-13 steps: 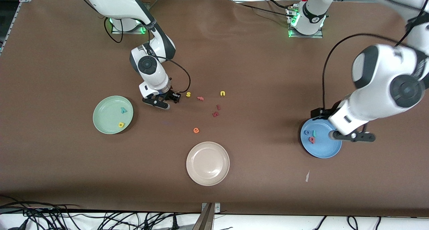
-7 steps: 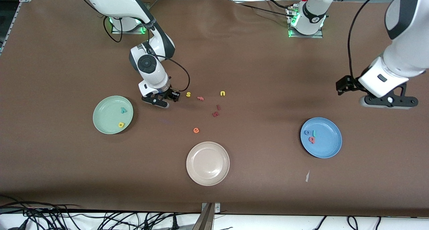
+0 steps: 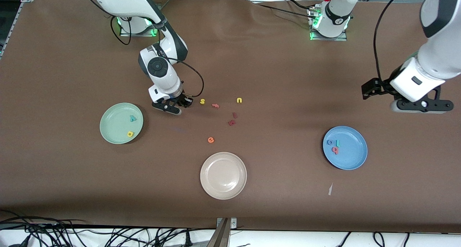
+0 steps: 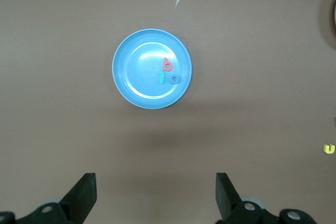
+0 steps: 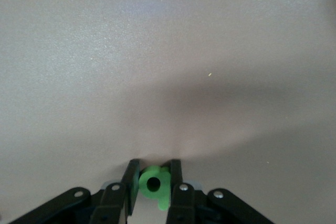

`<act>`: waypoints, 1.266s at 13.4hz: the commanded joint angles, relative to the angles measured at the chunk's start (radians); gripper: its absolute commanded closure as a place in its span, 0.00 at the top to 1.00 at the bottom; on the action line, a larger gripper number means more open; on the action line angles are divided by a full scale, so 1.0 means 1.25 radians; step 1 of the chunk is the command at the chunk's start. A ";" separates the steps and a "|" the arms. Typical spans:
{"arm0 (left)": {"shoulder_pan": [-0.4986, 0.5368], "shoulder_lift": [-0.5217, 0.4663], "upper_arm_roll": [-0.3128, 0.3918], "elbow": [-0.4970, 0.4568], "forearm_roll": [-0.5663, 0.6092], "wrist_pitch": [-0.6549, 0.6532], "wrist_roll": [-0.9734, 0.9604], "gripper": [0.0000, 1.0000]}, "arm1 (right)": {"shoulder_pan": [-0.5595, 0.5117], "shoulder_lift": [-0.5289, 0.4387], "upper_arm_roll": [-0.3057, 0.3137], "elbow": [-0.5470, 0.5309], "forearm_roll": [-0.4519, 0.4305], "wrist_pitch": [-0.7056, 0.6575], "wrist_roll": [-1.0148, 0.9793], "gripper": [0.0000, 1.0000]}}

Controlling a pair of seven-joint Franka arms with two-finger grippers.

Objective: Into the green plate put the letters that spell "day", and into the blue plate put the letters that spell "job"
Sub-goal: 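Grasp the green g with the right gripper while the left arm withdraws, then place the green g in the green plate with the right gripper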

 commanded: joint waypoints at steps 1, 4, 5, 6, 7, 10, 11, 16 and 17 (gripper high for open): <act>0.001 0.010 0.016 0.012 -0.016 -0.011 0.024 1.00 | 0.011 -0.005 -0.002 -0.018 -0.007 0.007 0.006 0.17; 0.001 0.014 0.021 0.012 -0.014 -0.009 0.030 1.00 | -0.034 -0.054 -0.002 -0.015 -0.007 -0.031 -0.086 0.16; 0.001 0.014 0.029 0.012 -0.019 -0.009 0.033 1.00 | -0.066 -0.079 -0.002 -0.013 -0.007 -0.080 -0.147 0.16; 0.001 0.014 0.030 0.012 -0.019 -0.009 0.034 1.00 | -0.102 -0.104 -0.002 -0.013 -0.007 -0.123 -0.216 0.16; 0.001 0.014 0.030 0.012 -0.019 -0.008 0.034 1.00 | -0.135 -0.123 -0.002 -0.013 -0.007 -0.147 -0.284 0.16; 0.001 0.016 0.031 0.013 -0.018 -0.009 0.035 1.00 | -0.238 -0.149 -0.007 -0.010 -0.010 -0.166 -0.507 0.16; 0.001 0.016 0.032 0.013 -0.020 -0.009 0.040 1.00 | -0.268 -0.154 -0.015 -0.010 -0.013 -0.168 -0.572 0.17; 0.001 0.017 0.041 0.014 -0.022 -0.009 0.043 1.00 | -0.318 -0.156 -0.056 0.016 -0.039 -0.165 -0.717 0.54; 0.001 0.017 0.041 0.014 -0.022 -0.009 0.046 1.00 | -0.319 -0.157 -0.057 0.028 -0.038 -0.166 -0.720 0.66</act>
